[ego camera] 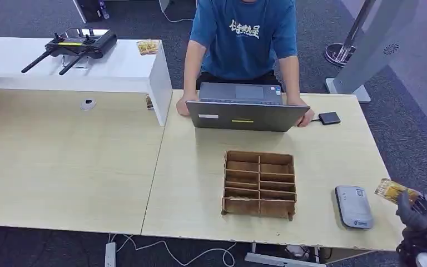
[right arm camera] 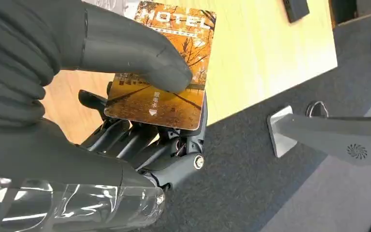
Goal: Pass the card to the sensor for recognition and then transmit it.
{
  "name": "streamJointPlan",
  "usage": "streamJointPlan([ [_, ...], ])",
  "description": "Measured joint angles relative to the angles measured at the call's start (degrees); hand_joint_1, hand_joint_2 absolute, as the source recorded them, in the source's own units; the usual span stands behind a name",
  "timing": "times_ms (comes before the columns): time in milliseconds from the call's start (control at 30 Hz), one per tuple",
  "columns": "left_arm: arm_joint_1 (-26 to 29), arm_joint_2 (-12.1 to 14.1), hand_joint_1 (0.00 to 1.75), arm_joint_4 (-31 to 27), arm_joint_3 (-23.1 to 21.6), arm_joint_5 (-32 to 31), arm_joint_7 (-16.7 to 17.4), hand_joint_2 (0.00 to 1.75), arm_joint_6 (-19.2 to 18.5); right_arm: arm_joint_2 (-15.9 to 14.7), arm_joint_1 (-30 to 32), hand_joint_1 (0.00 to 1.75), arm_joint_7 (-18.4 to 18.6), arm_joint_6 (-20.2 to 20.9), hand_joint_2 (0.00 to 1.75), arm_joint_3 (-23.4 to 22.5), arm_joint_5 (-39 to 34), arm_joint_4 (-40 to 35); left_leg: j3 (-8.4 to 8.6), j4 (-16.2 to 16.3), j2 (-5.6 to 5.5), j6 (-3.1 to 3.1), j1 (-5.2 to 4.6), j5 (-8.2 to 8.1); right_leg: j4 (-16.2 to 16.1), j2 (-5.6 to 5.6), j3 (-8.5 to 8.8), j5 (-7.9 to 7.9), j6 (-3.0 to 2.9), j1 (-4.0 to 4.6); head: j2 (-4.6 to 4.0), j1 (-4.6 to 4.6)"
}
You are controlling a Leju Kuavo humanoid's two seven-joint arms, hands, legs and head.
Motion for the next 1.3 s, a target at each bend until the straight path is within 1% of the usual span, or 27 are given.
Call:
streamJointPlan([
  [333,0.0,0.0,0.0,0.0,0.5,0.1,0.1,0.0,-0.1,0.3,-1.2,1.75,0.0,-0.5,1.75,2.8,1.9,1.2,0.0,0.0,-0.02,0.0,0.0,0.0,0.0,-0.01,0.01,0.0,0.0,0.0,0.0,0.0],
  [500,0.0,0.2,0.0,0.3,0.5,0.4,0.1,0.0,-0.2,0.4,-1.6,1.75,0.3,-1.6,1.75,4.2,3.8,1.5,0.01,0.0,-0.04,0.0,0.0,0.0,0.0,-0.02,0.0,-0.01,0.01,0.0,0.02,0.0],
  [800,0.0,0.3,0.0,0.5,1.0,0.9,0.1,0.0,-0.2,-0.2,-0.8,1.75,0.9,-2.1,1.75,4.7,5.8,1.4,0.0,0.0,-0.04,0.03,-0.01,-0.02,0.0,-0.03,0.0,-0.02,0.03,-0.01,0.0,0.0],
  [1300,0.0,0.3,0.0,0.5,1.2,1.1,0.1,0.0,-0.1,-0.7,0.7,1.75,1.1,-2.1,1.75,4.8,6.0,0.9,0.01,0.0,-0.03,0.02,-0.01,-0.05,0.0,-0.02,0.0,-0.03,0.03,-0.01,0.0,0.0],
])
